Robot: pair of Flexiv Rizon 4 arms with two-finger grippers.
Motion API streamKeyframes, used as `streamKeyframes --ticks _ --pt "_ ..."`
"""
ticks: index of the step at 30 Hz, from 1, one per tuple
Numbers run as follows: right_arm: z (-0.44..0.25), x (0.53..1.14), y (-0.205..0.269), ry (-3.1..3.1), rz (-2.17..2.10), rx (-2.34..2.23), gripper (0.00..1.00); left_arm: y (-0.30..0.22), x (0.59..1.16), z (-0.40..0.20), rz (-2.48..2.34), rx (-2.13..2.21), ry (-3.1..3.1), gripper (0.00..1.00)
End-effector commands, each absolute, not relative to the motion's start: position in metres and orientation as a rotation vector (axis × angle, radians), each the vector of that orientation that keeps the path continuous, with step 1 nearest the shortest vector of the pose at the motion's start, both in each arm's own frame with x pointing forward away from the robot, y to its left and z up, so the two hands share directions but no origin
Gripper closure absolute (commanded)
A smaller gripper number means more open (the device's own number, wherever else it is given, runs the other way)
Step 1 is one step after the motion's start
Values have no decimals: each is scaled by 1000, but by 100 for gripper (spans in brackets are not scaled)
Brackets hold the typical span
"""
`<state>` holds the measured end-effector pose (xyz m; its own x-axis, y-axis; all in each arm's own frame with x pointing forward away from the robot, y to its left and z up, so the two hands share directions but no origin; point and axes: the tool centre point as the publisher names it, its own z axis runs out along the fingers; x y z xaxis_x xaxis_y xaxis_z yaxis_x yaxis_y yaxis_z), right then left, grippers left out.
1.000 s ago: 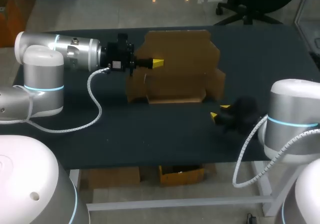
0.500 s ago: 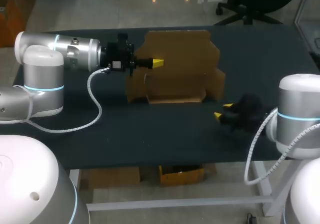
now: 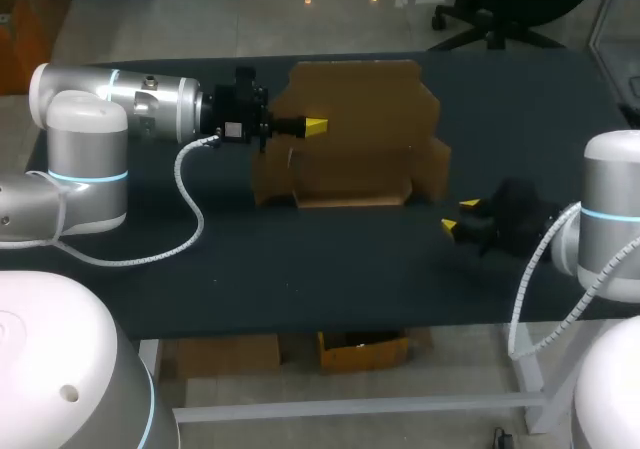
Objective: Assemble the packaging by folding the flat box into shape, placing the metal phone stand inside, and closing the box properly
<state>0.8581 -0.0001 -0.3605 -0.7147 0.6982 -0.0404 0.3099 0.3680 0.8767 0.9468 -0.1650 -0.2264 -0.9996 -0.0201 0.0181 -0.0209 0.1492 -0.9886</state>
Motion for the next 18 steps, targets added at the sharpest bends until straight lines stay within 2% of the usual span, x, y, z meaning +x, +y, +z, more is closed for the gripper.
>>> streamKeyframes --ticks 1,10,18 --pt "-359 856 -5 2235 1309 868 53 -164 947 -230 2047 41 -2380 100" --pt "-359 856 -5 2235 1309 868 51 -164 947 -230 2047 41 -2380 100" --pt "-359 856 -5 2235 1309 868 54 -164 948 -230 2046 39 -2380 100"
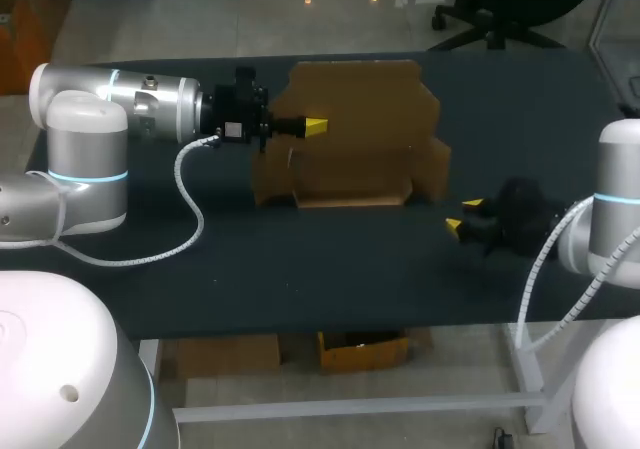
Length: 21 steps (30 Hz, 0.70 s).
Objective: Assemble the packaging by folding the flat box into shape, placing the metal phone stand inside, and closing the box properly
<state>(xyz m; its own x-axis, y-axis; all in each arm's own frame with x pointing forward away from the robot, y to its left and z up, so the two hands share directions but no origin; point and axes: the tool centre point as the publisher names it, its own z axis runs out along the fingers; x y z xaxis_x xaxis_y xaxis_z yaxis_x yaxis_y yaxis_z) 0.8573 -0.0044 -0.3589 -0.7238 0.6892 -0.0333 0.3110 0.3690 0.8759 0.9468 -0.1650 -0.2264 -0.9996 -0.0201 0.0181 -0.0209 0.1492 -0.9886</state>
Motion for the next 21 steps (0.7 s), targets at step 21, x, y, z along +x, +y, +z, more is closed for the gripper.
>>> streamKeyframes --ticks 21 --pt "-359 856 -5 2235 1309 868 56 -164 953 -233 2001 0 -2413 100"
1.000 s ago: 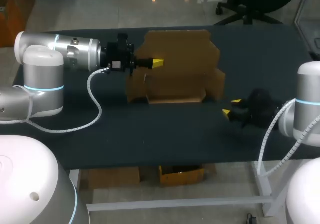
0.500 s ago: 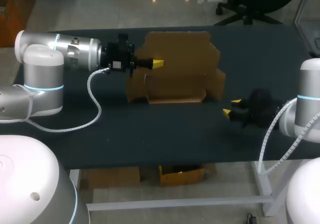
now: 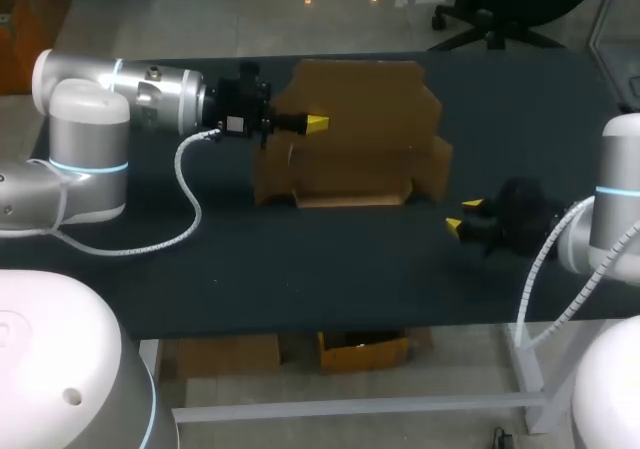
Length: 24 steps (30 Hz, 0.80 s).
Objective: Assemble the packaging by folding the flat box into shape, placing the metal phone stand inside, and closing the box properly
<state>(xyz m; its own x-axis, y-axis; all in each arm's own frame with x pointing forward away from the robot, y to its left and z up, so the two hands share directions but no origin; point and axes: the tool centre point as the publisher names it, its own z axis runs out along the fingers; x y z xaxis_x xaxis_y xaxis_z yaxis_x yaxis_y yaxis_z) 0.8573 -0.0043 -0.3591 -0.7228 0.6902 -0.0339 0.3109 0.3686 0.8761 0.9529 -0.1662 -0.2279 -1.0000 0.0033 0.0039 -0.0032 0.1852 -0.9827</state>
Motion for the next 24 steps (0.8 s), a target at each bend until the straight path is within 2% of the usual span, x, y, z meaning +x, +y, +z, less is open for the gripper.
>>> streamKeyframes --ticks 1,24 --pt "-359 856 -5 2235 1309 868 56 -164 953 -234 2000 1 -2414 100" --pt "-359 856 -5 2235 1309 868 56 -162 954 -235 2011 6 -2407 100"
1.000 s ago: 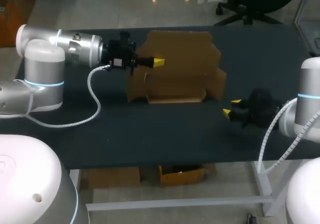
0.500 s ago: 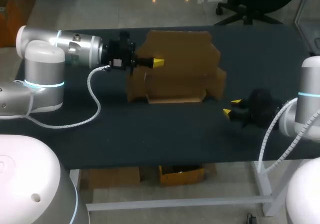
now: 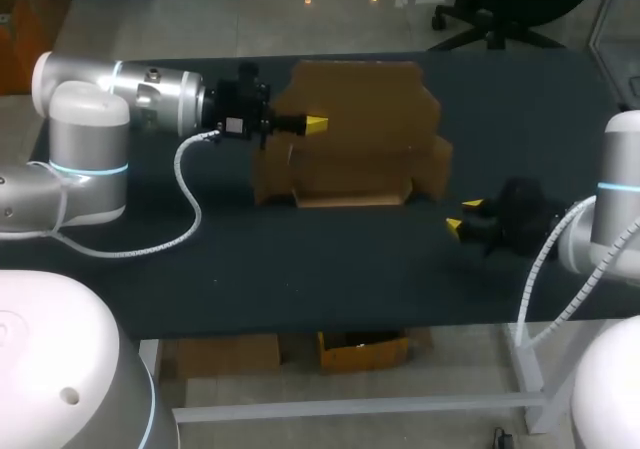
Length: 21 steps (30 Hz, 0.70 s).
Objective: Assemble the packaging by folding the flat box into shape, placing the metal phone stand inside, and closing the box properly
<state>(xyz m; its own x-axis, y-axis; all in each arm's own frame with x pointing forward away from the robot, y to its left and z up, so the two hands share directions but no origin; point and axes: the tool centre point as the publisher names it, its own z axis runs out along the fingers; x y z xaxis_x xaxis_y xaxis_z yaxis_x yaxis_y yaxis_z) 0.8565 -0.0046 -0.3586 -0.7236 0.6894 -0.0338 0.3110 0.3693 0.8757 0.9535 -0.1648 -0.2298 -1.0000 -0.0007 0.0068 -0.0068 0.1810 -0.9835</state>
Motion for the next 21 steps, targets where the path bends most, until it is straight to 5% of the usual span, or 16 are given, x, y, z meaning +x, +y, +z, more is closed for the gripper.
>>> streamKeyframes --ticks 1,17,21 --pt "-359 856 -5 2235 1309 868 56 -161 954 -235 2012 7 -2407 100" --pt "-359 856 -5 2235 1309 868 56 -160 953 -236 2013 8 -2408 100" --pt "-358 857 -8 2227 1316 857 65 -160 953 -236 2013 8 -2408 100"
